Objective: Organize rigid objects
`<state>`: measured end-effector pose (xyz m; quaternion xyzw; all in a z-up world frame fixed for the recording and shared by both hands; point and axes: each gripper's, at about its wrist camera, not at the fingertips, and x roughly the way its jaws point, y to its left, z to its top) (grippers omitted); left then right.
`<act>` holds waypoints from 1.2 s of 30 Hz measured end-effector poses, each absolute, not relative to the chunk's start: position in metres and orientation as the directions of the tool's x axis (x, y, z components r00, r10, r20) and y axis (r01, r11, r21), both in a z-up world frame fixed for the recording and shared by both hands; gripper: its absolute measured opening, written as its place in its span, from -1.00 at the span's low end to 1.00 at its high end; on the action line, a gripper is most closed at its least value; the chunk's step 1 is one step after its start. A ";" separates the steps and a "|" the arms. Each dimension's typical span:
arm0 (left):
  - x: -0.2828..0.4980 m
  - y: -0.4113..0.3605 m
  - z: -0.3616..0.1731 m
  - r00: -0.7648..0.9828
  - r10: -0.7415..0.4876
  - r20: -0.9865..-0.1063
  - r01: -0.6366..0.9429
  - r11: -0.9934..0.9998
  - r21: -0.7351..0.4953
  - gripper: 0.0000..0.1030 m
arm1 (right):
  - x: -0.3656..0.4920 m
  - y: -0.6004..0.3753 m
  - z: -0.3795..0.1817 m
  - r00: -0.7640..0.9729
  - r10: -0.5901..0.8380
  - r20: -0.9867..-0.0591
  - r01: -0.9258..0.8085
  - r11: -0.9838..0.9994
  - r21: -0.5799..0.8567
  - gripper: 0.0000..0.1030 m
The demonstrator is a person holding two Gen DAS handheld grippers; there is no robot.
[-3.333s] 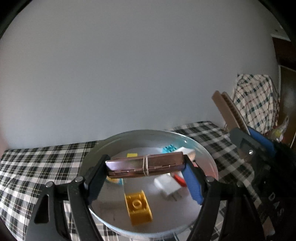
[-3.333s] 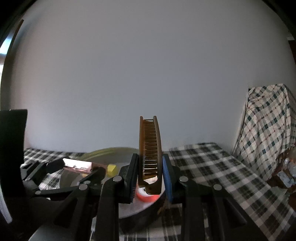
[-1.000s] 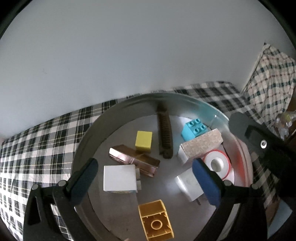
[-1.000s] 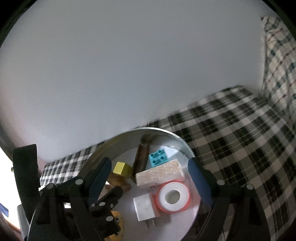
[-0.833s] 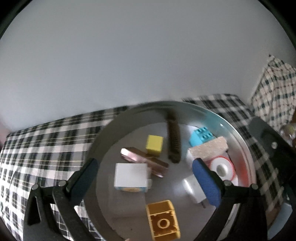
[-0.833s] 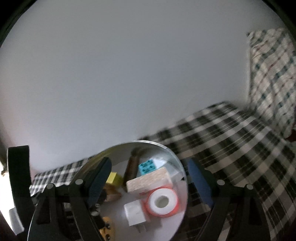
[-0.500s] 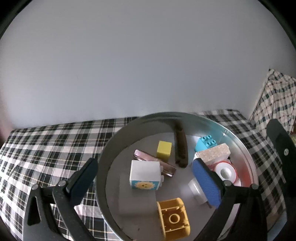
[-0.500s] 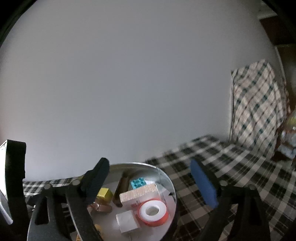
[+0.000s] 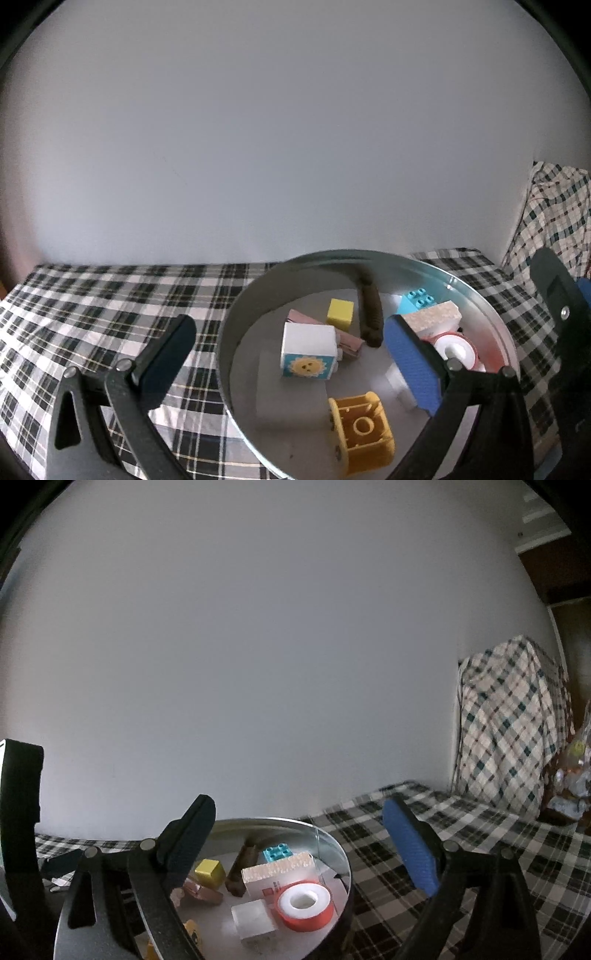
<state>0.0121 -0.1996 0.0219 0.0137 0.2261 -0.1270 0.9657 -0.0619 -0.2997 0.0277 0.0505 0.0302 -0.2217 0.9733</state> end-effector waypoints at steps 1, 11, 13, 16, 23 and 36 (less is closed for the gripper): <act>0.010 -0.200 0.022 0.872 -0.235 -0.430 0.249 0.968 -0.024 1.00 | -0.063 -0.298 0.028 0.899 -0.431 -0.077 0.437 0.896 0.077 0.82; -0.015 -0.196 0.021 0.914 -0.227 -0.337 0.250 0.968 0.026 1.00 | -0.075 -0.282 0.031 0.896 -0.442 -0.044 0.443 0.896 0.013 0.82; -0.020 -0.196 0.020 0.918 -0.230 -0.322 0.255 0.966 0.036 1.00 | -0.079 -0.280 0.031 0.896 -0.441 -0.042 0.442 0.897 0.011 0.82; -0.026 -0.195 0.020 0.922 -0.234 -0.308 0.261 0.964 0.046 1.00 | -0.087 -0.276 0.032 0.893 -0.449 -0.017 0.449 0.893 0.014 0.86; -0.036 -0.190 0.020 0.926 -0.255 -0.280 0.275 0.961 0.035 1.00 | -0.094 -0.268 0.034 0.889 -0.457 0.013 0.458 0.889 -0.005 0.90; -0.048 -0.179 0.021 0.926 -0.264 -0.271 0.273 0.962 -0.001 1.00 | -0.111 -0.260 0.035 0.883 -0.464 0.066 0.466 0.885 -0.013 0.99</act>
